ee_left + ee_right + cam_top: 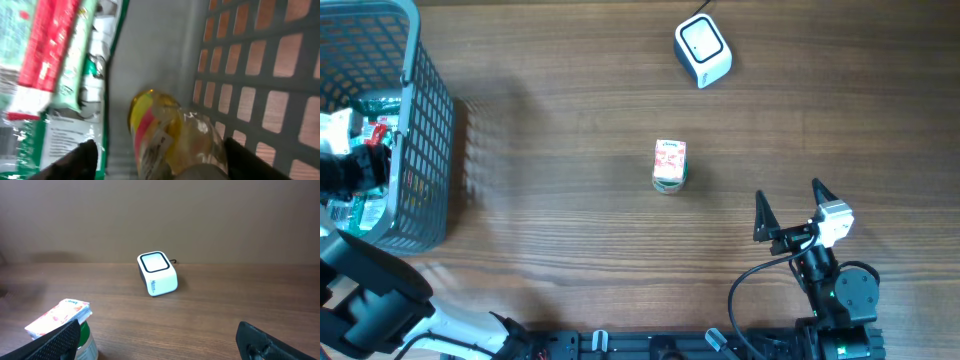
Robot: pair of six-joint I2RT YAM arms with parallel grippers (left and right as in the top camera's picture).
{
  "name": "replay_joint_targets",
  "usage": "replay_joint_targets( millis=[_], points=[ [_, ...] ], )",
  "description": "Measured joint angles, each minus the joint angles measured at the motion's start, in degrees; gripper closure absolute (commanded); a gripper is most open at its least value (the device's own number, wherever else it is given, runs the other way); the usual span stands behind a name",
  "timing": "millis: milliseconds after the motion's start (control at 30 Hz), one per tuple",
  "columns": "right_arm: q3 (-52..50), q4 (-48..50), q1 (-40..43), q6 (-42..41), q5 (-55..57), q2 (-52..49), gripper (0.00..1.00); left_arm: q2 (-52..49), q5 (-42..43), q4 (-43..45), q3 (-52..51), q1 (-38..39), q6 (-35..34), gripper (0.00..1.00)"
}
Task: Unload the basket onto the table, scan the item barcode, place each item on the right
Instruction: 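Return the left gripper to the basket and grasp the Vim bottle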
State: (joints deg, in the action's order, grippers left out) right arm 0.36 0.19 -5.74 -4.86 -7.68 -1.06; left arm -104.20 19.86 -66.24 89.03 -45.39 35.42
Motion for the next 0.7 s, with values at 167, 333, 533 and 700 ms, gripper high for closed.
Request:
replay_joint_targets(
  millis=[167,333,533,700],
  points=[
    [0.00,0.00,0.00,0.00,0.00,0.00,0.00,-0.02,0.04,1.33,-2.78,0.00,-0.81,0.39],
    [0.00,0.00,0.00,0.00,0.00,0.00,0.00,-0.04,0.24,3.13,-2.95,0.00,-2.34,0.48],
    [0.00,0.02,0.00,0.02,0.00,0.00,0.00,-0.04,2.36,4.20,-2.95,0.00,-3.13,0.63],
    [0.00,0.00,0.00,0.00,0.00,0.00,0.00,-0.07,3.67,5.01,-2.99,0.00,-3.78,0.66]
  ],
)
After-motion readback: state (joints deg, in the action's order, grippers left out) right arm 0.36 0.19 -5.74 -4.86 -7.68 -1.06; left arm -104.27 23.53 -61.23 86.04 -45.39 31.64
